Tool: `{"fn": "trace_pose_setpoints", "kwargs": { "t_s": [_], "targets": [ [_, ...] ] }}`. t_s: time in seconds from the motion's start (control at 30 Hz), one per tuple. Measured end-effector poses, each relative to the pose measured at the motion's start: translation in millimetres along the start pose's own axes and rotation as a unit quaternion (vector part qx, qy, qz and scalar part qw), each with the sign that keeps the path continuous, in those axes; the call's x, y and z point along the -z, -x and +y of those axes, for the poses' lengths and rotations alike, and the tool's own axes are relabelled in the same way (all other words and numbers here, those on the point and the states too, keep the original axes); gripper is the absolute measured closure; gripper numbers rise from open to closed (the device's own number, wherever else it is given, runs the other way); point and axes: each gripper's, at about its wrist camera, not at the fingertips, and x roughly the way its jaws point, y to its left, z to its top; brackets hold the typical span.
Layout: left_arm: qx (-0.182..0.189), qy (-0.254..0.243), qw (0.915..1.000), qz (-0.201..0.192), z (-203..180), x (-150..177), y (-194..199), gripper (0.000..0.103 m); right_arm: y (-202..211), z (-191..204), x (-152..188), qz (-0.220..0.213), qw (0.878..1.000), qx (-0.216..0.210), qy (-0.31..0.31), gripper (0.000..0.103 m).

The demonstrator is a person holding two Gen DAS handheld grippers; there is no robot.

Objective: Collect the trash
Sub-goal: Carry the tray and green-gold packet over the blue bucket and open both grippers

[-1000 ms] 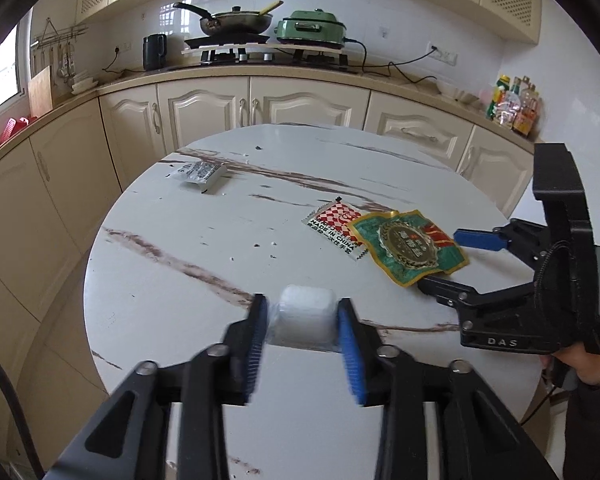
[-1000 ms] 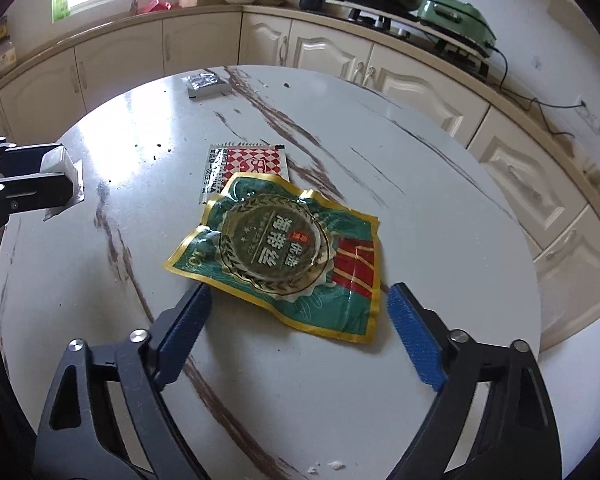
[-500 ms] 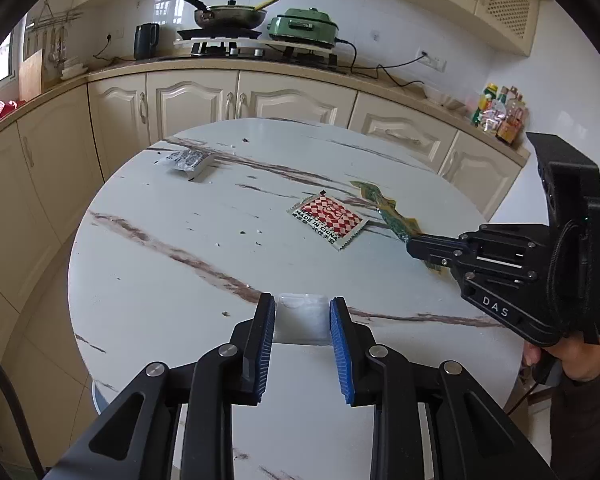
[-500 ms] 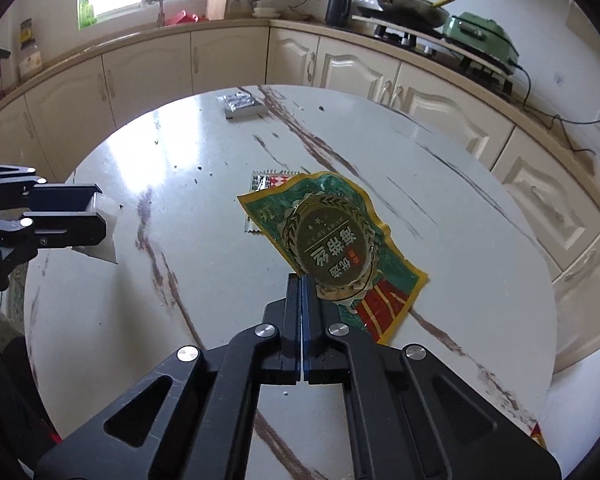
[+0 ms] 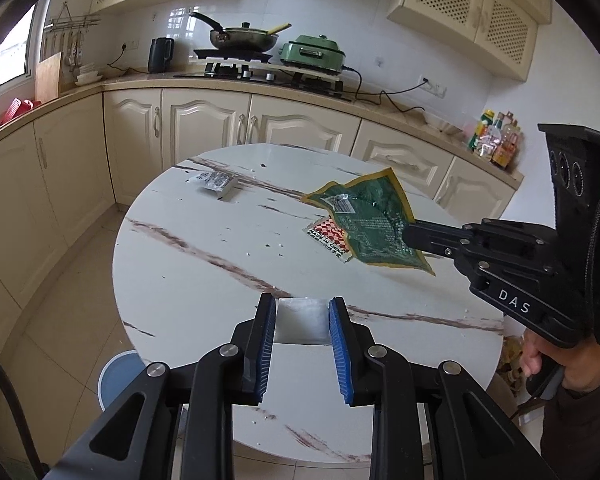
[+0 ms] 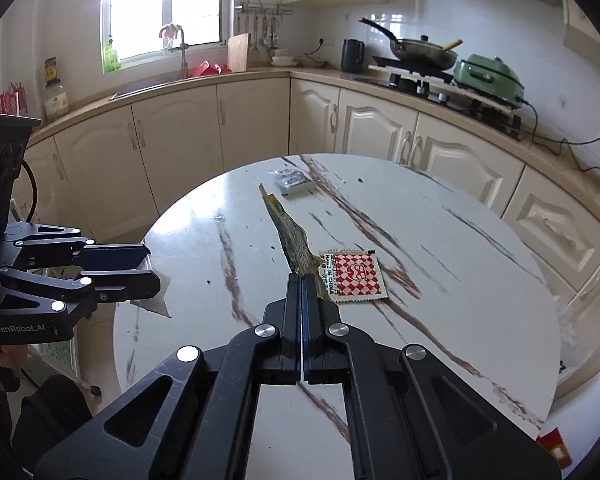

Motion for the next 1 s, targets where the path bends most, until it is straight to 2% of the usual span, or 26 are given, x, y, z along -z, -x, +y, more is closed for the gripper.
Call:
{"fn": "trace_pose_setpoints", "kwargs": {
  "t_s": [0.3,0.57,0.6,0.63,0.67,0.73,0.83,1.0],
  "targets": [
    [-0.011,0.016,0.9995,-0.024,17,11,50,0.081,10,43,-19,-0.02,0.999,-0.02,0.023,0.102],
    [-0.036,0.042,0.9978,-0.038,54,36,92,0.082,-7,107,-45,-0.026,0.996,-0.051,0.067,0.102],
    [-0.041,0.047,0.9972,-0.04,61,38,97,0.083,-11,118,-50,-0.028,0.995,-0.058,0.074,0.102],
    [-0.045,0.052,0.9967,-0.042,68,42,103,0.099,-15,128,-54,-0.027,0.994,-0.067,0.08,0.102],
    [-0.048,0.057,0.9964,-0.042,74,45,109,0.103,-19,137,-57,-0.029,0.993,-0.074,0.085,0.102],
    [-0.058,0.066,0.9951,-0.046,91,51,119,0.103,-31,160,-65,-0.028,0.99,-0.094,0.098,0.102],
    [-0.055,0.086,0.9942,-0.034,132,58,113,0.103,-63,199,-77,-0.017,0.986,-0.123,0.115,0.102],
    [-0.111,0.136,0.9844,-0.008,203,71,96,0.103,-137,261,-86,0.026,0.98,-0.148,0.127,0.102]
  ]
}}
